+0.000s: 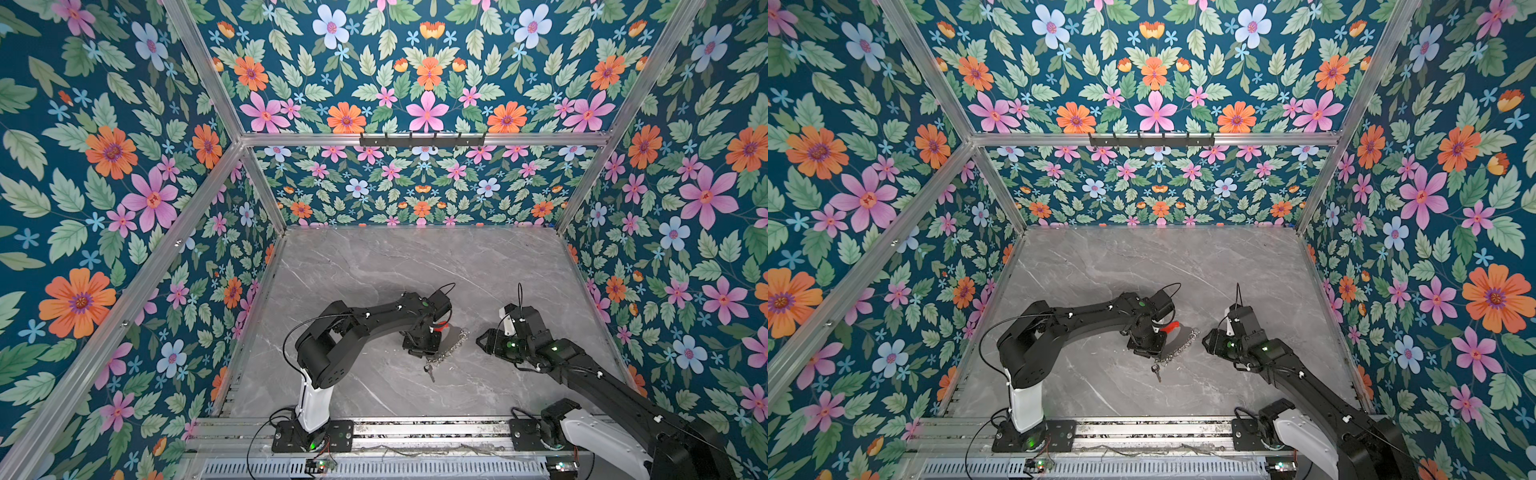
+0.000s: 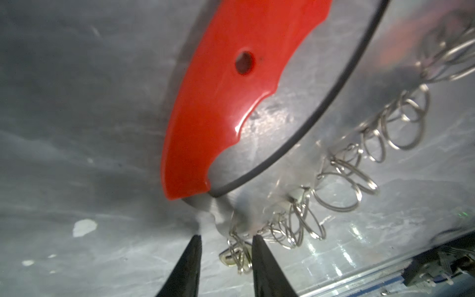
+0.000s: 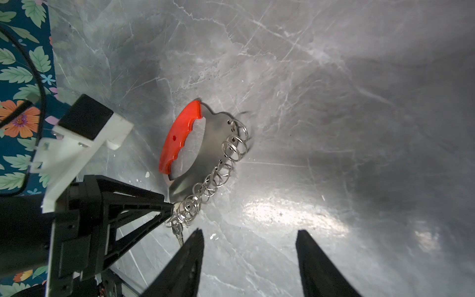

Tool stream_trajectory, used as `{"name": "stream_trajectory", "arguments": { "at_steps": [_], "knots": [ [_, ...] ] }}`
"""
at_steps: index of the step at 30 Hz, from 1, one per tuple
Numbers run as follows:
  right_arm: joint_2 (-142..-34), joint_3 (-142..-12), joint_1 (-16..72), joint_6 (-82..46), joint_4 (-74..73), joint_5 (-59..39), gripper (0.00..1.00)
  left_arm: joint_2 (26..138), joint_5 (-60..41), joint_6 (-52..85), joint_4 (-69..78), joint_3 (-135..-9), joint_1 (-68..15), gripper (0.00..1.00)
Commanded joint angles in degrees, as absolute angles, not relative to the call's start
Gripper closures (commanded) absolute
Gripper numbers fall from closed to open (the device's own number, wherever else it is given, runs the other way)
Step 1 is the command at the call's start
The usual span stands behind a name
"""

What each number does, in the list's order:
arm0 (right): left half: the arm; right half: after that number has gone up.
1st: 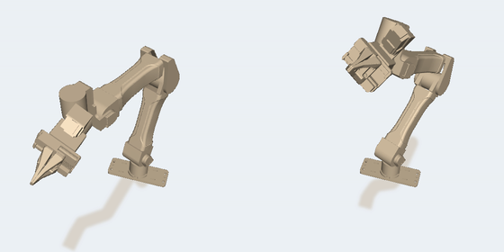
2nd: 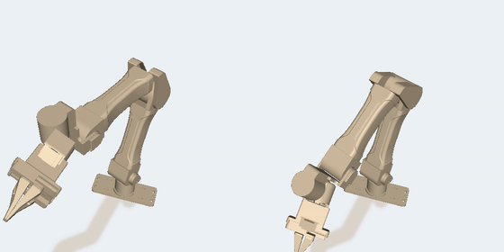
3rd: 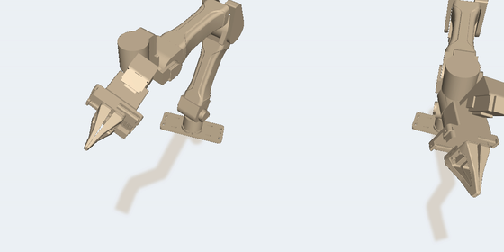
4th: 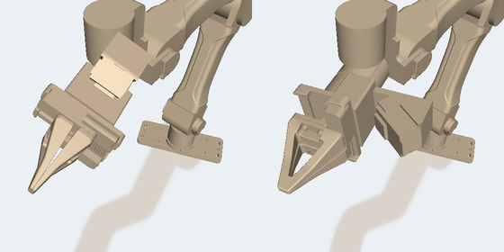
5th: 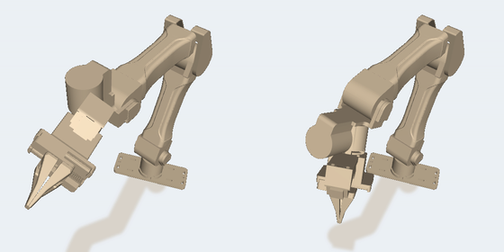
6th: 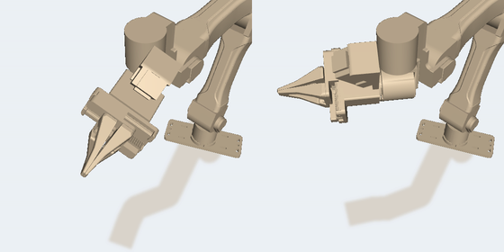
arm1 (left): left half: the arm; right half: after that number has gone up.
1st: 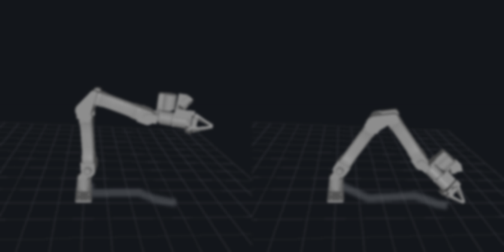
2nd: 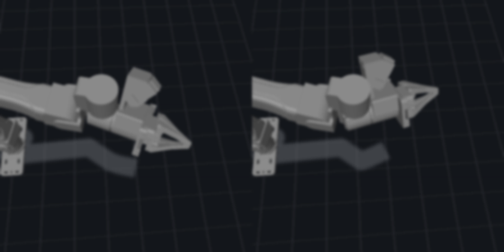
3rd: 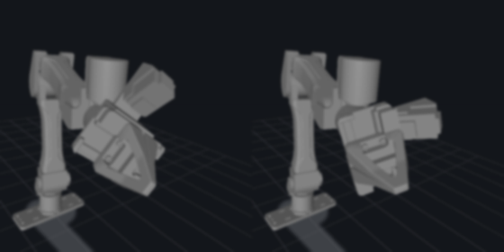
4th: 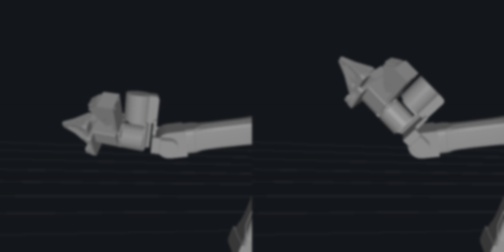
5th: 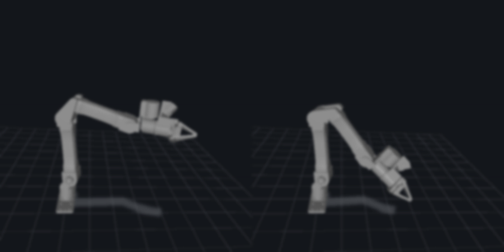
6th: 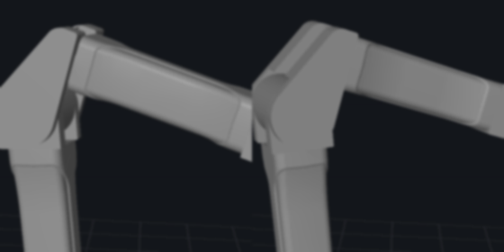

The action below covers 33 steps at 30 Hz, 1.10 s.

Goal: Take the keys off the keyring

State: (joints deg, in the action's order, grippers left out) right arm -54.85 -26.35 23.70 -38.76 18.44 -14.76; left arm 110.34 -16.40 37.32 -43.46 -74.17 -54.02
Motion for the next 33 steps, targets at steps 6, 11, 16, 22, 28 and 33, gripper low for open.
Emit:
{"name": "stream_trajectory", "arguments": {
  "at_steps": [6,11,16,22,28,33],
  "knots": [
    [-54.4,-25.79,23.76,-38.25,18.33,-13.89,0.41,109.6,-14.77,37.31,-43.99,-73.7,-54.14,0.76],
    [-54.58,-25.94,23.79,-38.24,18.33,-14.05,0.41,108.43,-14.99,38.2,-41.59,-72.11,-54.14,0.84],
    [-54.75,-26.04,23.77,-38.28,18.46,-13.98,0.41,107.67,-15.64,38.32,-40.61,-70.83,-54.18,0.85],
    [-54.93,-26.1,23.79,-38.27,18.2,-13.97,0.41,106.61,-15.91,38.8,-38.38,-69.44,-54.23,0.84],
    [-55.11,-26.22,23.76,-38.36,18.44,-14.15,0.4,105.49,-16.21,39.29,-36.05,-68.15,-54.23,0.91],
    [-55.19,-26.78,23.79,-38.15,18.72,-14.33,0.4,105.29,-17.06,39.13,-34.83,-67.53,-54.31,0.98]
  ]
}}
